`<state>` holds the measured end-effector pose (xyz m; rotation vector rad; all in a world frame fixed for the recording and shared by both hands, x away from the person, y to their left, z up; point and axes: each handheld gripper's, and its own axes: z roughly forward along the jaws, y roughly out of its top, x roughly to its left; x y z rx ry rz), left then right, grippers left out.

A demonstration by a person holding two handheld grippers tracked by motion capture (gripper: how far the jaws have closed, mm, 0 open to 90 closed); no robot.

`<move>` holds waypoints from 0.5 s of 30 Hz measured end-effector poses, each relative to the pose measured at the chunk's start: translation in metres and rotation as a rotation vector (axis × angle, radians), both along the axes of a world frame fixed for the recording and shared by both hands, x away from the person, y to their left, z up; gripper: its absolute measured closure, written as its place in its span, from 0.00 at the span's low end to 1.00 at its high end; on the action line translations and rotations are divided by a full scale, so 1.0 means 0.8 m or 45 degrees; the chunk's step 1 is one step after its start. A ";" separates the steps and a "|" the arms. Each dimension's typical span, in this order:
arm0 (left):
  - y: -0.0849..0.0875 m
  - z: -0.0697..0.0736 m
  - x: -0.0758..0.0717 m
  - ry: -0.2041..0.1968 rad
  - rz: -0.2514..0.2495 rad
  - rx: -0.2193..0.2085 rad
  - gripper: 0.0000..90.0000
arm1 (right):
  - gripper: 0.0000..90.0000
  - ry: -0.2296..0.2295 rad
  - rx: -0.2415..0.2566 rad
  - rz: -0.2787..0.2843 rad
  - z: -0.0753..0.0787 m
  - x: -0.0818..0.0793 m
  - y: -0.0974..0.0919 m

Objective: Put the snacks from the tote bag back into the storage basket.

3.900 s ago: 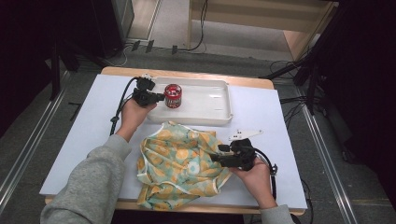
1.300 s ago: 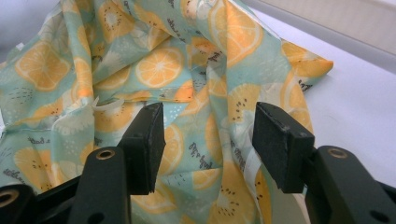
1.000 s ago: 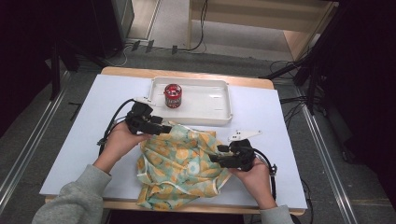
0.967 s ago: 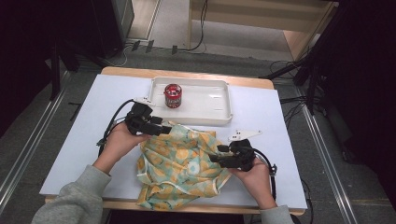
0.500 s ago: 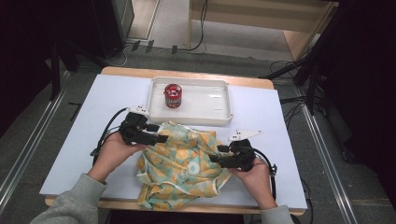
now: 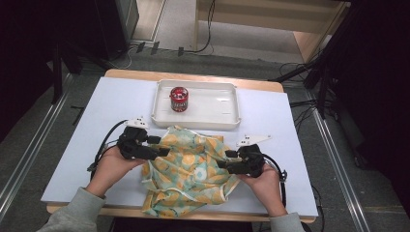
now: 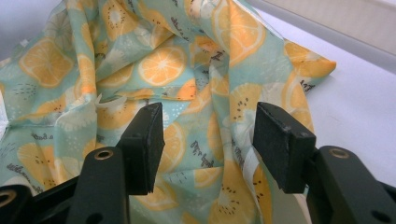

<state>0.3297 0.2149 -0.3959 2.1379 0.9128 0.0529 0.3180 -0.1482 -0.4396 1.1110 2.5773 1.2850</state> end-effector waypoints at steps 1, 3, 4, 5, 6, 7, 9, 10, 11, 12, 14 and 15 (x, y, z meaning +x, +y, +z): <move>0.000 0.000 0.000 0.000 0.000 0.000 0.40 | 0.49 0.000 0.000 0.000 0.000 0.000 0.000; 0.002 -0.001 -0.004 -0.005 0.000 -0.005 0.40 | 0.49 -0.007 -0.004 0.007 -0.001 0.000 0.000; 0.003 -0.001 -0.006 -0.010 -0.003 -0.006 0.40 | 0.49 -0.007 -0.005 0.007 -0.001 0.000 0.000; 0.004 -0.002 -0.008 -0.013 -0.003 -0.006 0.40 | 0.49 -0.007 -0.005 0.006 0.000 0.000 0.000; 0.006 -0.002 -0.009 -0.019 -0.003 -0.005 0.39 | 0.49 -0.009 -0.005 0.007 0.000 0.000 0.000; 0.007 -0.003 -0.011 -0.024 -0.001 -0.009 0.39 | 0.49 -0.011 -0.005 0.008 0.000 0.000 0.000; 0.009 -0.003 -0.013 -0.029 -0.005 -0.009 0.39 | 0.49 -0.006 -0.001 0.010 0.000 0.000 -0.001; 0.009 -0.003 -0.013 -0.029 -0.005 -0.009 0.39 | 0.49 -0.006 -0.001 0.010 0.000 0.000 -0.001; 0.010 -0.004 -0.015 -0.036 -0.006 -0.010 0.39 | 0.49 -0.002 0.004 0.009 0.000 0.000 -0.001; 0.010 -0.004 -0.015 -0.036 -0.006 -0.010 0.39 | 0.49 -0.001 0.004 0.007 0.000 0.000 -0.001; 0.011 -0.007 -0.018 -0.036 -0.006 -0.004 0.39 | 0.49 0.000 0.008 0.006 0.000 0.000 -0.001; 0.012 -0.008 -0.018 -0.041 -0.011 0.004 0.39 | 0.49 0.001 0.008 0.006 0.000 0.000 -0.001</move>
